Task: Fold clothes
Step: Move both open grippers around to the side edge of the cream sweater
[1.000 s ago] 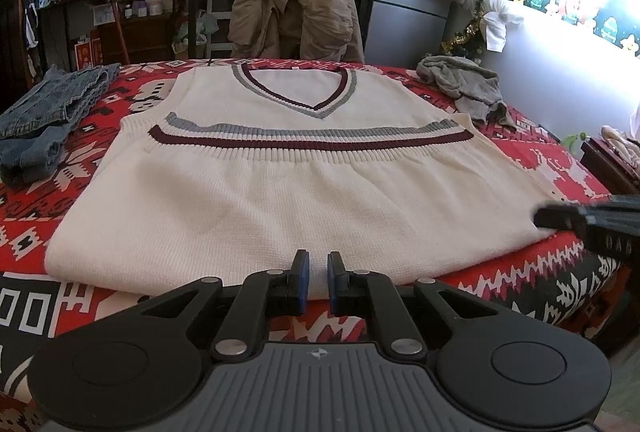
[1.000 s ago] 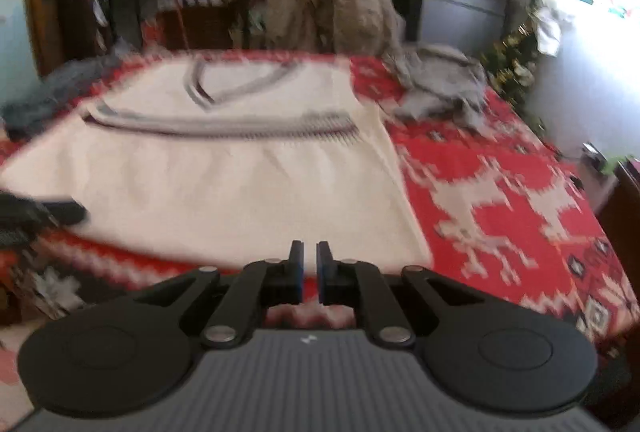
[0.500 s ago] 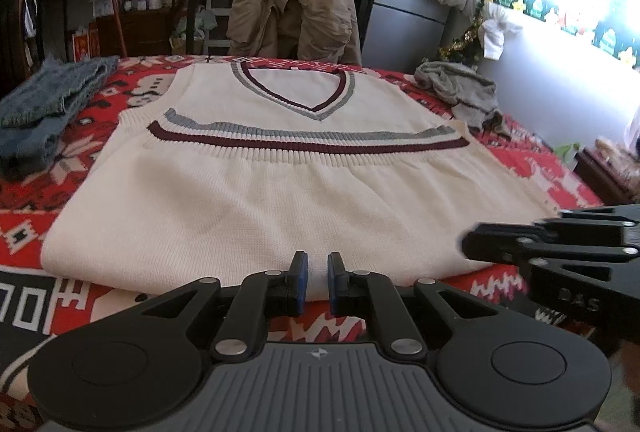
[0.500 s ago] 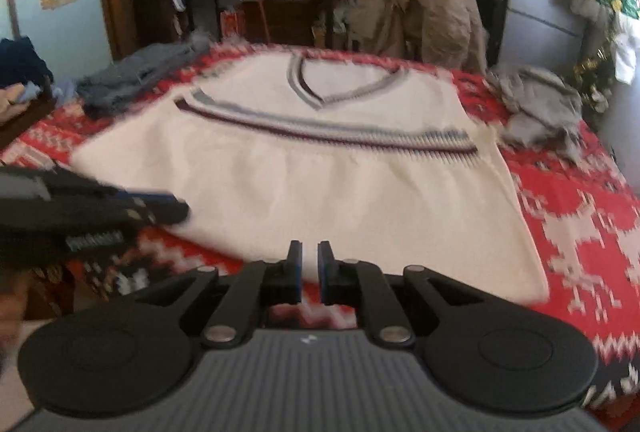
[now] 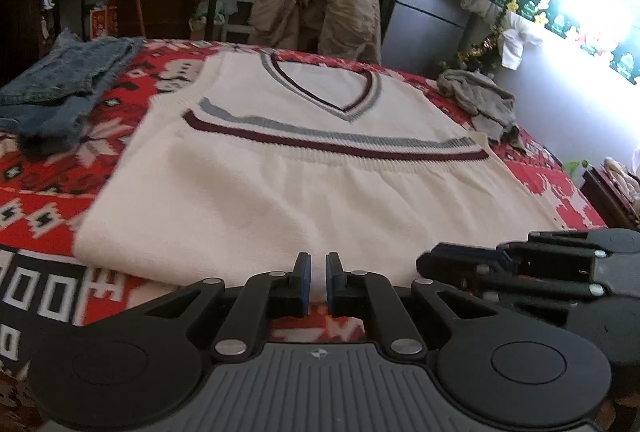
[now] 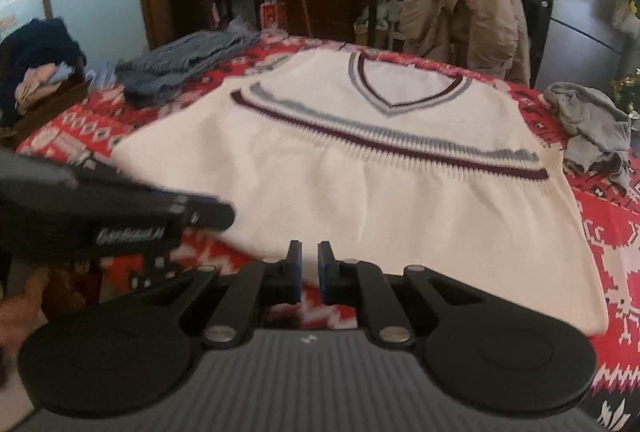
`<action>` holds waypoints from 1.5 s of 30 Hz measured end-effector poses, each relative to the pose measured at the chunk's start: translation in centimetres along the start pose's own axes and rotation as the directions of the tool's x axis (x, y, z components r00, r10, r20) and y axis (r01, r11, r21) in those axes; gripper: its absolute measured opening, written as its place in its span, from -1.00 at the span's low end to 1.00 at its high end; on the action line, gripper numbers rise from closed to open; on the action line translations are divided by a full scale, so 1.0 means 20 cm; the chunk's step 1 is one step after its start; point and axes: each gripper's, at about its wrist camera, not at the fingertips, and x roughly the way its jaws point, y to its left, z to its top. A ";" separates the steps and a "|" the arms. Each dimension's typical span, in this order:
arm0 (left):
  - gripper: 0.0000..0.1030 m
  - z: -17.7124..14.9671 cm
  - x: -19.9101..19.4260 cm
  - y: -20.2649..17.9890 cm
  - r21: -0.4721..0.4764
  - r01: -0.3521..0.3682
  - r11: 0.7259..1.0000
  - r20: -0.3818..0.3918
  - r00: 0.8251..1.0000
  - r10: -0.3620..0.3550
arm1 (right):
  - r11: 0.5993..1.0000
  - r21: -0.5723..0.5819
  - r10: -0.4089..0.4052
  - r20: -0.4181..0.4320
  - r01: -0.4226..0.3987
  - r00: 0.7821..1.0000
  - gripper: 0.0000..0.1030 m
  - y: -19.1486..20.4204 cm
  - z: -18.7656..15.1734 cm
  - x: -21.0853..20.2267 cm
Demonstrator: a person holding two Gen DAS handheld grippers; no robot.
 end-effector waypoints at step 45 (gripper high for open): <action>-0.90 -0.05 -0.32 0.66 -0.297 -0.184 0.937 0.050 0.977 0.208 | 0.950 -0.222 0.218 -0.032 -0.220 0.975 -0.76 0.75 0.33 0.49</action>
